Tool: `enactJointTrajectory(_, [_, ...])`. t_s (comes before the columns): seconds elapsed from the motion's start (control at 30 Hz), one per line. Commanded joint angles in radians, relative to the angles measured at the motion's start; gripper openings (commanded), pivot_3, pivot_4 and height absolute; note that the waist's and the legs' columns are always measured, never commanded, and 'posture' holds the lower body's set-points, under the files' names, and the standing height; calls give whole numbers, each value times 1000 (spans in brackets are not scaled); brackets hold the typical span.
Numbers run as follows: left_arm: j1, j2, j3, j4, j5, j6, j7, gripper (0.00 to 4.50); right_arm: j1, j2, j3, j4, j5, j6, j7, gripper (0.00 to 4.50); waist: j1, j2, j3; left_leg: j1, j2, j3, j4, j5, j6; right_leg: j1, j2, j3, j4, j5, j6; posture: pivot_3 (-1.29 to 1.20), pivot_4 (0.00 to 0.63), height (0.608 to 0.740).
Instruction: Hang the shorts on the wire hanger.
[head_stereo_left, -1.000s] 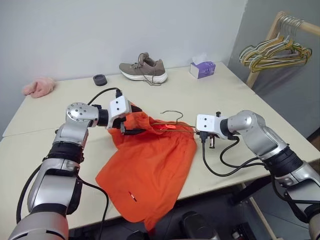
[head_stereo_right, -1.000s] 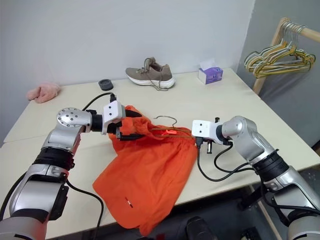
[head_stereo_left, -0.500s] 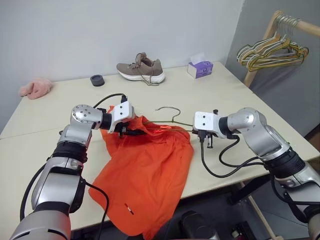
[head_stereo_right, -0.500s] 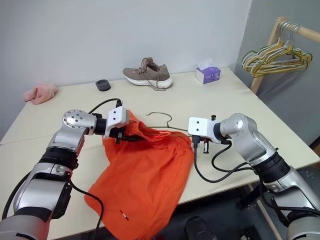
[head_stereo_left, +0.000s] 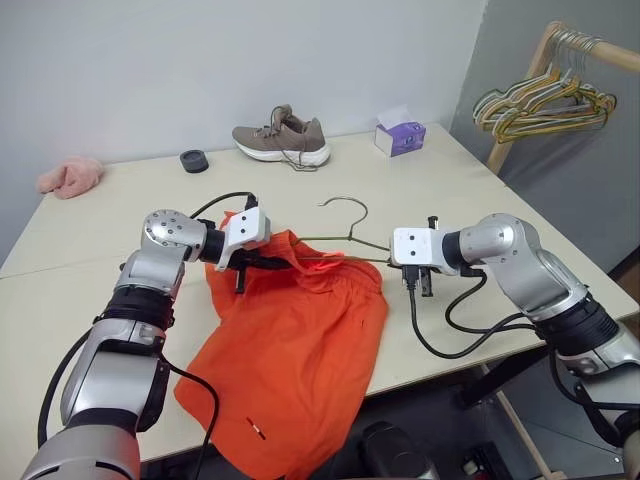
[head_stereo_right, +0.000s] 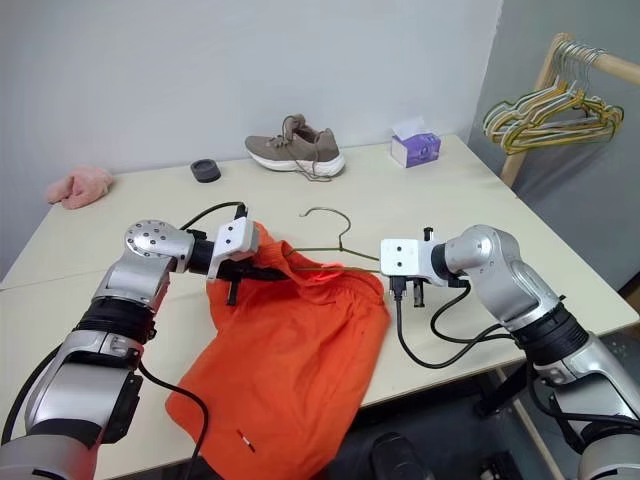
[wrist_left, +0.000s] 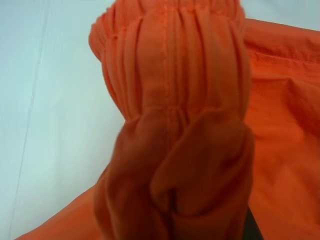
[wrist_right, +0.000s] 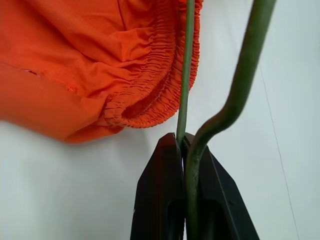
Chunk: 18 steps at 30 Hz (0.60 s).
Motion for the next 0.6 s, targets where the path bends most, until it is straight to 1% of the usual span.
enactJointTrajectory(0.03, [-3, 18, 32, -28, -30, 23, 5, 0, -22, -33, -23, 33, -42, -106, -9, 1114, 0, 0, 0, 0, 0, 0, 0, 0, 0, 0, 0, 0, 0, 0, 0, -326, 40, 740])
enactJointTrajectory(0.13, [12, 28, 35, -36, -33, 29, 10, 0, -39, -94, -58, 130, -84, -187, -41, 2151, 3, 0, 0, 0, 0, 0, 0, 0, 0, 0, 0, 0, 0, 0, 0, -324, 39, 740])
enactJointTrajectory(0.2, [23, 33, 41, -43, -35, 34, 25, 0, -31, -135, -94, 173, -87, -197, -56, 2857, 3, 0, 0, 0, 0, 0, 0, 0, 0, 0, 0, 0, 0, 0, 0, -319, 38, 740])
enactJointTrajectory(0.3, [37, 36, 53, -53, -39, 43, 54, 0, 26, -184, -159, 165, -55, -140, -56, 3868, 3, 0, 0, 0, 0, 0, 0, 0, 0, 0, 0, 0, 0, 0, 0, -313, 39, 740])
enactJointTrajectory(0.33, [40, 36, 59, -56, -42, 46, 64, 0, 50, -189, -183, 148, -35, -105, -53, 4274, 3, 0, 0, 0, 0, 0, 0, 0, 0, 0, 0, 0, 0, 0, 0, -311, 40, 740])
enactJointTrajectory(0.37, [44, 35, 66, -57, -46, 49, 76, 0, 86, -178, -220, 113, 2, -38, -51, 4486, 4, 0, 0, 0, 0, 0, 0, 0, 0, 1, 0, 0, 0, 0, 0, -309, 39, 740])
enactJointTrajectory(0.47, [51, 34, 82, -65, -52, 61, 101, 0, 195, -96, -314, -50, 126, 212, -63, 4486, 1, 0, 0, 0, 0, -1, 0, 0, 0, 1, 0, 0, 0, 0, 0, -307, 40, 740])
enactJointTrajectory(0.53, [52, 32, 94, -73, -61, 75, 116, 0, 252, 9, -354, -171, 203, 398, -115, 4486, -1, 0, 0, 0, 1, -1, 0, 0, 0, 1, 1, 0, 1, 0, 0, -307, 40, 740])
enactJointTrajectory(0.6, [52, 30, 103, -81, -70, 87, 133, 0, 290, 119, -371, -258, 249, 545, -184, 4486, -1, 0, 0, 0, 2, -1, 0, 0, 0, 0, 3, 1, 1, 0, 0, -307, 40, 740])
